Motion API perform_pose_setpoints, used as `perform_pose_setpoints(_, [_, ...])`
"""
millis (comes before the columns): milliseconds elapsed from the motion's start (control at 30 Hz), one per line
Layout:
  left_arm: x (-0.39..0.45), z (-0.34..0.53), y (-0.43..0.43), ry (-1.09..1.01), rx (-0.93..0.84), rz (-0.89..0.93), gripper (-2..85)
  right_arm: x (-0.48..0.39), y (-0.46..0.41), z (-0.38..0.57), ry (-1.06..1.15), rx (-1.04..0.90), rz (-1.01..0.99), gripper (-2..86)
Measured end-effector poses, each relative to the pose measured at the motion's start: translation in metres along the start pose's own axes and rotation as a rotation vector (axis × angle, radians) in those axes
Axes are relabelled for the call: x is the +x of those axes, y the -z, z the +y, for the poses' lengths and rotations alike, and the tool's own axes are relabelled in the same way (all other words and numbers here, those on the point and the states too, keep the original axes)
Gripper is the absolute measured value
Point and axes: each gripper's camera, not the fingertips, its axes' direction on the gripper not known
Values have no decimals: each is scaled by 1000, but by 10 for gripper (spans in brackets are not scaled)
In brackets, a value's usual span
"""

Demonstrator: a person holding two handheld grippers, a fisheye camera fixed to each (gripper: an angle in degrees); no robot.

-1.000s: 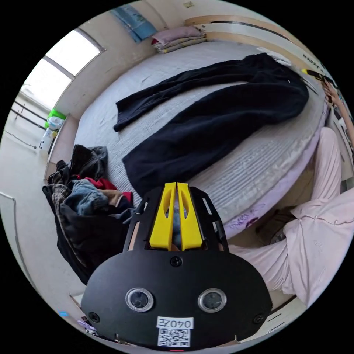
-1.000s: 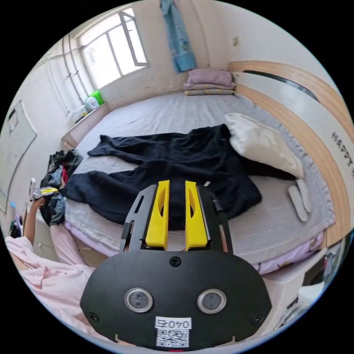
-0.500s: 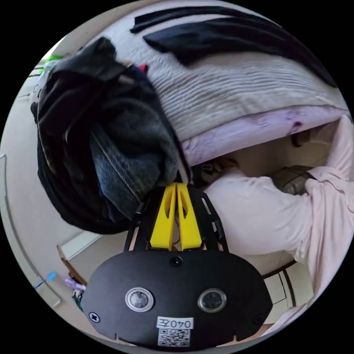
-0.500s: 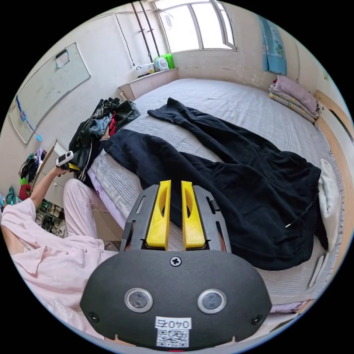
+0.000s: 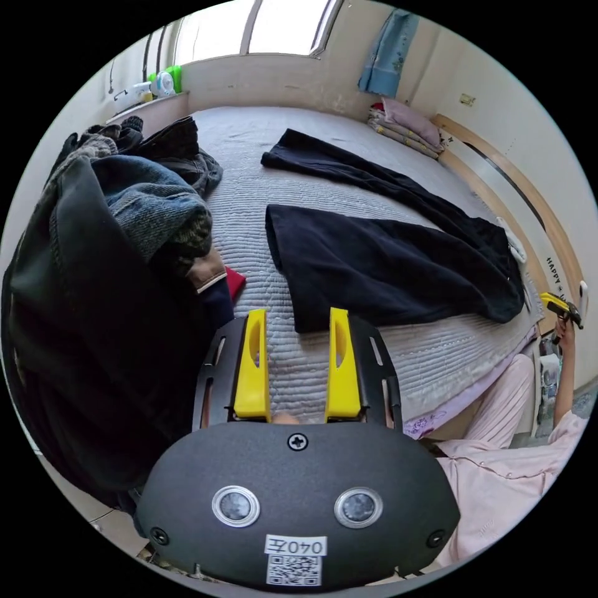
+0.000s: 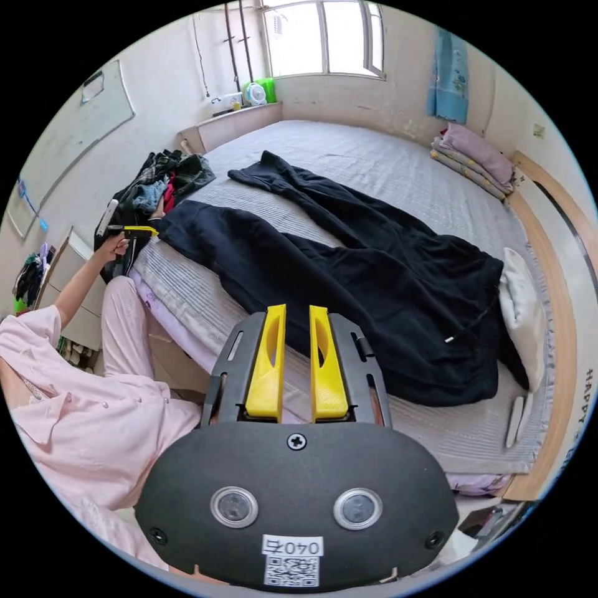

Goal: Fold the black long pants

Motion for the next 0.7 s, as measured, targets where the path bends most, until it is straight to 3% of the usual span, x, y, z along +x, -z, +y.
perform_pose_setpoints(100, [-2,-1,-20,-40,-65,106,79,21,2,5,-105,51,-92,57])
perform_pose_setpoints(167, [1,-1,-14,-45,-38,33,51,30,-1,5,-150,70,-140,53])
perform_pose_setpoints(267, [0,-9,17,-34,-64,34,-2,38,-4,1,-187,58,-191,52])
perform_pose_setpoints(433, [-2,-1,107,-151,-156,-8,-13,32,11,-4,-138,46,-107,49])
perform_pose_setpoints(533, [-19,25,54,-90,-395,-59,-13,39,12,-4,-144,54,-40,48])
perform_pose_setpoints(700, [-10,29,29,-5,-392,-130,-10,80,18,11,-264,44,-14,50])
